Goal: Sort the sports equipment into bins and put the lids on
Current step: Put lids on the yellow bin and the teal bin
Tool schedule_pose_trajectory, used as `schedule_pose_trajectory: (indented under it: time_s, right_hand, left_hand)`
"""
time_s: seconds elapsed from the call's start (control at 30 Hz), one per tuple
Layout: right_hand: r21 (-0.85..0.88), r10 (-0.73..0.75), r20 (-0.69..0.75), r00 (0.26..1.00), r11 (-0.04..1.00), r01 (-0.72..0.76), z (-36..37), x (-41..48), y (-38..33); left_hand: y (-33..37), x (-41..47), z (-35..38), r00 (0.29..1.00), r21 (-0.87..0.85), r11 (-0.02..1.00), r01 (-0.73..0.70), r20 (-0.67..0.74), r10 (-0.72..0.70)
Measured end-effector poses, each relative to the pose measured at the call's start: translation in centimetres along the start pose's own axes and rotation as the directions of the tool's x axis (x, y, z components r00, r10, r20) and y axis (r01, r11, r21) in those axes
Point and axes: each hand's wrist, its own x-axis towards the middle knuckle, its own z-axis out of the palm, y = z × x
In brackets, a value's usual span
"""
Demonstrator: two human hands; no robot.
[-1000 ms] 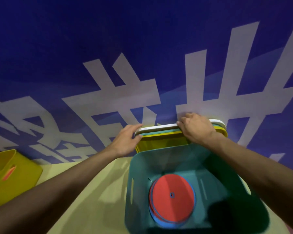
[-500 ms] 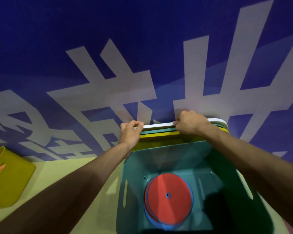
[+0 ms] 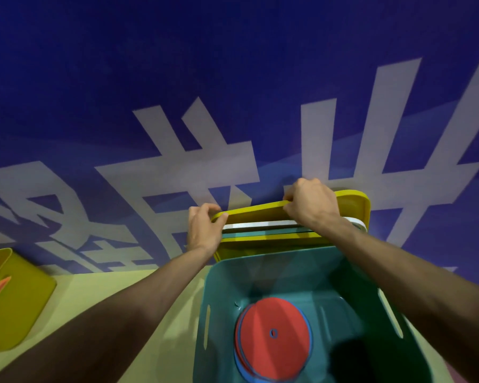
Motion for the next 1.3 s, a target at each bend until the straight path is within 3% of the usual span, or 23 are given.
schedule_pose_trajectory:
  time_s: [0.1, 0.17, 0.37, 0.47, 0.6, 0.67, 0.77, 0.97, 1.07, 1.2, 1.3]
  right_hand:
    - [0.045, -0.004, -0.052, 0.999, 0.999, 0.006, -2.3, -0.2, -0.9]
    - [0.068, -0.007, -0.075, 0.997, 0.998, 0.012, -4.0, -0.6, -1.8]
    - [0.050, -0.108, -0.153, 0.982, 0.992, 0.117, -8.8, -3.5, -6.2]
    - [0.031, -0.195, -0.209, 0.958, 0.978, 0.206, -11.0, -6.1, -9.8]
    - [0.003, -0.345, -0.254, 0.903, 0.934, 0.358, -12.4, -8.9, -14.5]
    - [-0.081, -0.447, -0.275, 0.852, 0.893, 0.442, -12.8, -10.5, -17.3]
    - [-0.113, -0.524, -0.309, 0.794, 0.849, 0.516, -12.8, -13.7, -21.5]
    - [-0.024, -0.604, -0.240, 0.760, 0.787, 0.617, -10.0, -21.2, -31.4]
    - [0.086, -0.553, -0.208, 0.807, 0.812, 0.578, -7.7, -24.1, -36.1]
    - [0.078, -0.504, -0.168, 0.847, 0.850, 0.521, -4.2, -26.6, -40.8]
    - [0.108, -0.357, -0.166, 0.919, 0.920, 0.377, -1.9, -27.8, -43.0]
  left_hand:
    - [0.8, -0.7, -1.9, 0.986, -0.049, 0.999, -0.006, -0.165, -0.002]
    - [1.8, -0.9, -3.6, 0.981, -0.084, 0.996, 0.022, -0.190, -0.037]
    - [4.2, -0.8, -9.7, 0.969, -0.325, 0.916, 0.236, 0.002, -0.249]
    - [4.4, -2.1, -13.9, 0.925, -0.553, 0.749, 0.364, 0.120, -0.361]
    - [3.6, -4.1, -19.9, 0.826, -0.769, 0.343, 0.539, 0.404, -0.393]
    - [2.7, -5.2, -23.2, 0.812, -0.822, 0.163, 0.546, 0.471, -0.345]
    - [0.9, -7.9, -28.3, 0.841, -0.880, 0.031, 0.474, 0.441, -0.314]
    - [-6.9, -12.1, -38.2, 0.897, -0.951, 0.051, 0.306, 0.270, -0.351]
    - [-11.7, -14.1, -42.8, 0.909, -0.973, 0.110, 0.205, 0.148, -0.389]
    - [-16.6, -17.2, -48.0, 0.897, -0.985, 0.134, 0.110, 0.040, -0.440]
    - [-19.9, -18.8, -51.0, 0.879, -0.987, 0.139, 0.075, 0.000, -0.478]
